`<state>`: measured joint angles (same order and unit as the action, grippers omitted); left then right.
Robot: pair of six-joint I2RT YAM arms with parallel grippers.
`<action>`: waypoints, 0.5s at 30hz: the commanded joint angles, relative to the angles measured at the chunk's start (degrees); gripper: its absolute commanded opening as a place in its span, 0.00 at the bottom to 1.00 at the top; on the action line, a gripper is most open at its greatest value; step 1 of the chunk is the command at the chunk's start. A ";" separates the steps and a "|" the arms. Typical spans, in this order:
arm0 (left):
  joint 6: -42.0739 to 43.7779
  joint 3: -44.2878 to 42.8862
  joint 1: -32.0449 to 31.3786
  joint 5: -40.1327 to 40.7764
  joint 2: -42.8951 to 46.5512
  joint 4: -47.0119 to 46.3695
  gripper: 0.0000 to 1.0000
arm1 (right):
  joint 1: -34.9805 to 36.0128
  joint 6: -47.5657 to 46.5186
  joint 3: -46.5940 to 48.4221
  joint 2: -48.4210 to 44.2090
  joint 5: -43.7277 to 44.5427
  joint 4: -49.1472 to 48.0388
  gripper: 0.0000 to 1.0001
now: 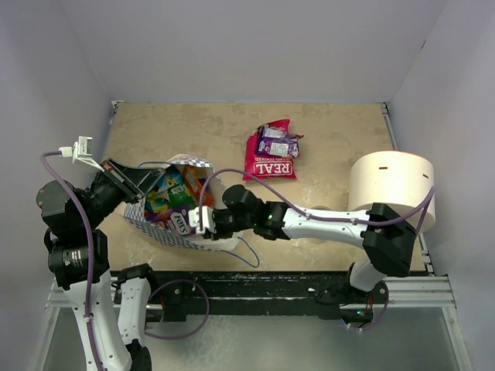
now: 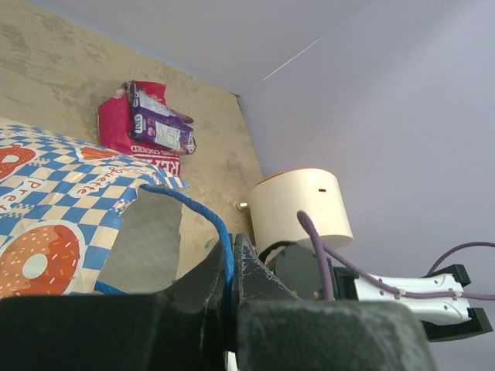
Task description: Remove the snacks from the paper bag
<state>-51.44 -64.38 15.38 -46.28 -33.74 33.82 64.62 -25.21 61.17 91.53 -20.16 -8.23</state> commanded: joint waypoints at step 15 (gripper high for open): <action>-2.35 1.79 0.13 -3.91 1.60 -3.53 0.00 | 6.47 7.32 -1.32 -0.66 11.44 -14.83 0.51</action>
<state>-52.99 -62.54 15.35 -48.42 -33.17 32.27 74.78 -23.20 61.17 93.65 -16.16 -16.14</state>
